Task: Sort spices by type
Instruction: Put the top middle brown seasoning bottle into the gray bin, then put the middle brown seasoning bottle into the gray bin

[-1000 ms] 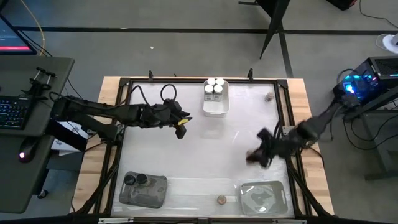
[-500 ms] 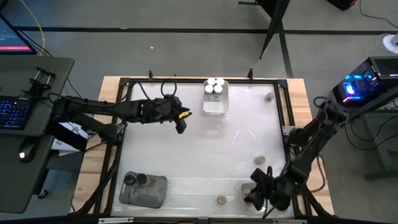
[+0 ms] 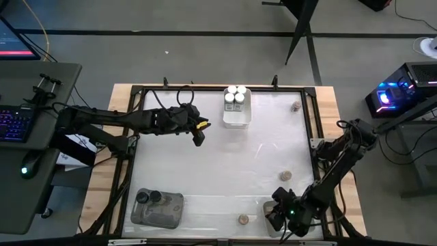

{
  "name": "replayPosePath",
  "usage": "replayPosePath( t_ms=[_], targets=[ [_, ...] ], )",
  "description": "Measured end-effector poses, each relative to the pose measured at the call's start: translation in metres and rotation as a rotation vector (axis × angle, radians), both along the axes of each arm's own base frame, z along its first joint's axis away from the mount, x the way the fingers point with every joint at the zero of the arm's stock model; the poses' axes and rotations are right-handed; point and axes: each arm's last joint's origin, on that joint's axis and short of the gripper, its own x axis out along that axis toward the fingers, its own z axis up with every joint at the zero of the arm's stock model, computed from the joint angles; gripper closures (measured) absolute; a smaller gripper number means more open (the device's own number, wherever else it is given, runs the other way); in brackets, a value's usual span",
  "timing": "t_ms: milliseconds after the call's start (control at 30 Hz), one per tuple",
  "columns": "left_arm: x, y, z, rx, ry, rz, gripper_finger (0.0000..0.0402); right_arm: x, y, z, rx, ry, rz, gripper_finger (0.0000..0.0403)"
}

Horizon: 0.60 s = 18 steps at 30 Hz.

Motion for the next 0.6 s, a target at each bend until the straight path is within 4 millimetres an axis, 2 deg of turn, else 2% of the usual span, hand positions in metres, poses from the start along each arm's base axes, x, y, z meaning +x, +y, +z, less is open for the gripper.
replayPosePath(
  t_ms=[167,367,500,600],
  targets=[
    [0.000,0.000,0.000,0.000,0.000,0.000,0.0318,-0.002,-0.005,0.000,-0.001,0.076,0.021,0.0120],
    [0.000,0.000,0.000,0.001,0.000,0.000,0.0318,-0.004,-0.006,0.004,0.035,0.117,0.045,0.0112],
    [0.000,0.000,0.000,0.001,0.001,0.001,0.0318,-0.011,-0.015,0.016,0.048,0.154,0.049,0.0111],
    [0.000,0.000,0.000,0.001,0.001,0.000,0.0318,-0.020,-0.026,0.030,0.095,0.203,-0.018,0.0111]
  ],
)
